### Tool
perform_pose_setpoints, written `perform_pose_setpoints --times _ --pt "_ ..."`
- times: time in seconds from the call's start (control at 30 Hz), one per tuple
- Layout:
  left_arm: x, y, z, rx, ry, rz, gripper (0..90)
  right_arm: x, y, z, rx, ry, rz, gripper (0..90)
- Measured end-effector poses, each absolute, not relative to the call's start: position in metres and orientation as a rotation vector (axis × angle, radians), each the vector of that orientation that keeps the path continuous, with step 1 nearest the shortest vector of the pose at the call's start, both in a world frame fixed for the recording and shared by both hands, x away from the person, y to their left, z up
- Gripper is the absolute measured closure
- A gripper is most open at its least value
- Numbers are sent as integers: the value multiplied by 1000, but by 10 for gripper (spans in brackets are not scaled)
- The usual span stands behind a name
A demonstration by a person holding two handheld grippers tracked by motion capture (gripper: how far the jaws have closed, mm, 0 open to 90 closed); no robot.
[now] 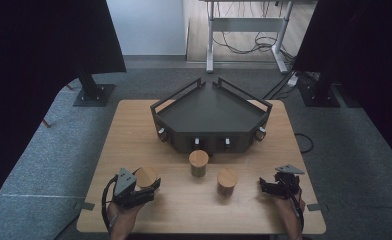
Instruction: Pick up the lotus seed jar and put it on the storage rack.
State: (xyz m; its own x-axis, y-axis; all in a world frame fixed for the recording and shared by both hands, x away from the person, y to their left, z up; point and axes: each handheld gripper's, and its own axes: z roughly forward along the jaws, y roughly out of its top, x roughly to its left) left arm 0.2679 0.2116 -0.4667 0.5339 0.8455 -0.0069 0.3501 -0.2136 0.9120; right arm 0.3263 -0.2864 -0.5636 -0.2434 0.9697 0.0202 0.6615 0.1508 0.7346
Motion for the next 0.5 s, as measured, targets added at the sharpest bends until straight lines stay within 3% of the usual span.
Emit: perform_pose_setpoints --times 0.5 --pt "285 213 -451 1783 979 598 248 326 -286 -564 1551 1971 881 81"
